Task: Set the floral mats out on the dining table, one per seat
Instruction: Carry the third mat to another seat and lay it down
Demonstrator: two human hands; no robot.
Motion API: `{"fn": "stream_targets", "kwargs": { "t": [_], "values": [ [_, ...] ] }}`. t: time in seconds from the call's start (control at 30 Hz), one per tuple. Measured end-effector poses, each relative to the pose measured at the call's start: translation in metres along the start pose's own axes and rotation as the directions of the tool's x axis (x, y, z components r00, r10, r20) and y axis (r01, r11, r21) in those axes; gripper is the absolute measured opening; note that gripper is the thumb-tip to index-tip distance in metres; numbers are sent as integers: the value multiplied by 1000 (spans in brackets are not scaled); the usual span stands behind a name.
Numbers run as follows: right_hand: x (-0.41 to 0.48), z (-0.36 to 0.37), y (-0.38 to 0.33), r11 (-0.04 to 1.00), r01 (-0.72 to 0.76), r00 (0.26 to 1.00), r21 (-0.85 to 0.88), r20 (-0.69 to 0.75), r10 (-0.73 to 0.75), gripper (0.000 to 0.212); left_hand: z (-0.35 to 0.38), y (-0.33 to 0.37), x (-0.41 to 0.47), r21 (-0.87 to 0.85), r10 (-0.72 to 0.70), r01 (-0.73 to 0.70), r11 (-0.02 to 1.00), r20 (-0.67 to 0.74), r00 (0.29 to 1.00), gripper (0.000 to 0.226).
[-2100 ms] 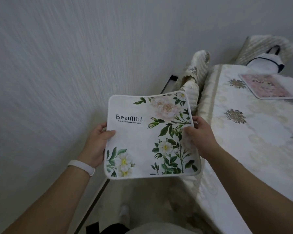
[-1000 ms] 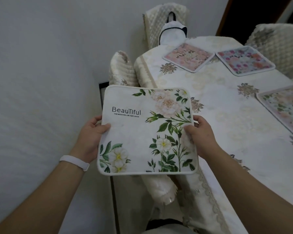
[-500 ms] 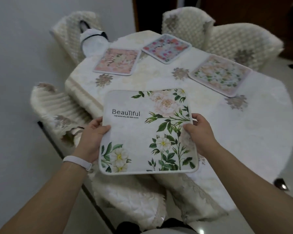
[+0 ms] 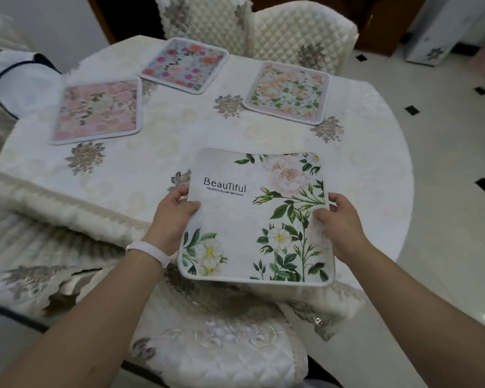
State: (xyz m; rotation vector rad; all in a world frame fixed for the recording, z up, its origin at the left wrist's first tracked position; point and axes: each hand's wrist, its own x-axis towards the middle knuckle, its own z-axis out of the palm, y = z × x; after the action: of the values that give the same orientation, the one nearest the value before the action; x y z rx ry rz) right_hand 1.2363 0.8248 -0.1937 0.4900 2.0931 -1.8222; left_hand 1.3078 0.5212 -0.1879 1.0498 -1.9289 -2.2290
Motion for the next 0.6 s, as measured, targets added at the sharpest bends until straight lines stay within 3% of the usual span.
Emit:
{"fn": "stream_targets", "kwargs": {
  "t": [0.3, 0.6],
  "values": [
    [2, 23, 22, 999, -24, 994, 23, -109, 27, 28, -2, -1, 51, 120, -46, 31, 992, 123, 991, 28],
    [15, 33, 42, 993, -102, 981, -51, -173, 92, 33, 10, -8, 93, 304, -140, 88, 949, 153, 978, 22]
  ]
}}
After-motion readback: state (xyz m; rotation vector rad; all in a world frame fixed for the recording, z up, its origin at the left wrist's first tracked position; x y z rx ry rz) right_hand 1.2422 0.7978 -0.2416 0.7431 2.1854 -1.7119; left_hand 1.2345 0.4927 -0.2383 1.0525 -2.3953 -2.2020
